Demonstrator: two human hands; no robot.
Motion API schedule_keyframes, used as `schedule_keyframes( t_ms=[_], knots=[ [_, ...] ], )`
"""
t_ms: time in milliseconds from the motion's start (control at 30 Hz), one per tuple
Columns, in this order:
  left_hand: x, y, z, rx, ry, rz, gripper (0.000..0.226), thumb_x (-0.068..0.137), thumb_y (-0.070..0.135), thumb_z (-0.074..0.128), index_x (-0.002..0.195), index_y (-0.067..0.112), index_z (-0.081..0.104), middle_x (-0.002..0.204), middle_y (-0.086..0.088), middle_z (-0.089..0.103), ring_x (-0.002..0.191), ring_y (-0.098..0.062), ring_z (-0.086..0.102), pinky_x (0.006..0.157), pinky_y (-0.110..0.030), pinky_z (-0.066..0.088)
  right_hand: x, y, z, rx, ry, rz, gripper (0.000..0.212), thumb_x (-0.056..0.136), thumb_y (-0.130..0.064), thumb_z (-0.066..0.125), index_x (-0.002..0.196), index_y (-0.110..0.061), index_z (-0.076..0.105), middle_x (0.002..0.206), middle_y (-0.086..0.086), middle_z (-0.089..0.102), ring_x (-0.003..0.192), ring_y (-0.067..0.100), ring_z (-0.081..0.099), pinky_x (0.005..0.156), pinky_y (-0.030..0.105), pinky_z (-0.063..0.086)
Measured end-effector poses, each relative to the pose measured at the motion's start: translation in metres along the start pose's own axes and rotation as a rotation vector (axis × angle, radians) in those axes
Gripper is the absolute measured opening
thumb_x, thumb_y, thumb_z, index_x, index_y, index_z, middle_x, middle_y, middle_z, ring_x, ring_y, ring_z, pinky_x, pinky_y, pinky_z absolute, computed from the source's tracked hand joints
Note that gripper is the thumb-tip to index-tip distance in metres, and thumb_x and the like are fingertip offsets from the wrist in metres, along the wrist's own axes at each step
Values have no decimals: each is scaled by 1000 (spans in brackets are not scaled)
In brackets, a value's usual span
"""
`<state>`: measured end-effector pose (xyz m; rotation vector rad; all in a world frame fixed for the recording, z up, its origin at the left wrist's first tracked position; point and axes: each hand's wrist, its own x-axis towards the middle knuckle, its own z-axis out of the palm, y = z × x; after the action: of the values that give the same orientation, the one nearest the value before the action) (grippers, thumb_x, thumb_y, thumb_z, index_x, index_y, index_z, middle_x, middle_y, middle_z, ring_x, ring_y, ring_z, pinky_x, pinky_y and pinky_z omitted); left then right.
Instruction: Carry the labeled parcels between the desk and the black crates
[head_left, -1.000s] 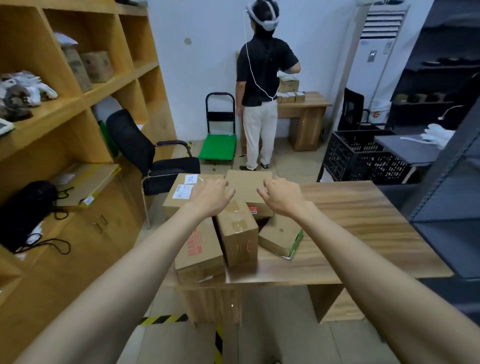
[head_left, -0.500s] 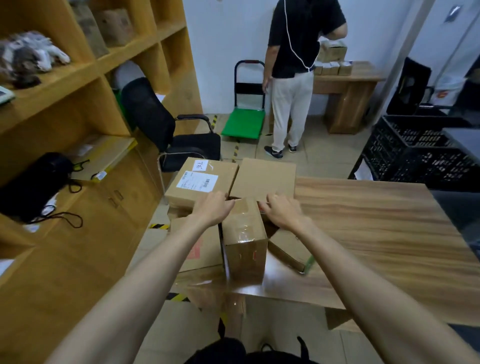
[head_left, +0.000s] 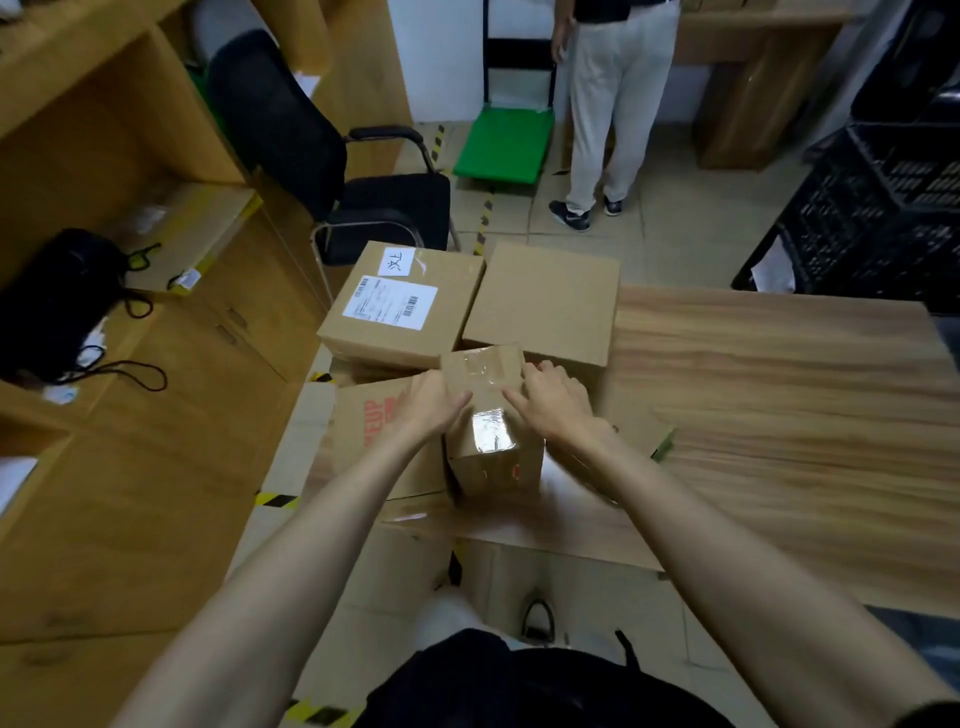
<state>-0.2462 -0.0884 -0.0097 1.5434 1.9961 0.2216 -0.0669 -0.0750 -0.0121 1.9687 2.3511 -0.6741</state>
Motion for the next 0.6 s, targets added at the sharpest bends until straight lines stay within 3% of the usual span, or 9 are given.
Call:
schedule_keyframes(
  t_ms=[133,233,467,600],
  knots=[
    [18,-25,18,-147,-57,-33,46,83,43,75,114,9,69,113,-11,69,100,-34,68,80,-48,58,5,-7,13,41,24,40,59,101,-52,41,133,-4,53,129,18,53,119,36,49,96,47,40],
    [34,-46,40,-269,-35,-46,62,70,58,77,115,16,65,107,-6,71,93,-30,71,72,-54,60,5,-14,27,42,63,39,69,98,-60,43,131,0,54,127,18,52,117,35,49,94,45,41],
    [24,-34,31,-334,-41,-90,36,77,39,82,104,16,74,94,-3,76,83,-25,73,69,-50,61,2,-14,53,46,164,28,89,85,-75,51,131,2,47,121,14,49,103,31,50,75,42,48],
    [17,-22,31,-365,-44,-148,26,78,30,87,87,23,63,84,3,71,74,-23,72,58,-44,61,-2,-10,56,30,156,52,102,78,-79,50,139,2,39,131,15,45,109,30,48,80,40,46]
  ],
)
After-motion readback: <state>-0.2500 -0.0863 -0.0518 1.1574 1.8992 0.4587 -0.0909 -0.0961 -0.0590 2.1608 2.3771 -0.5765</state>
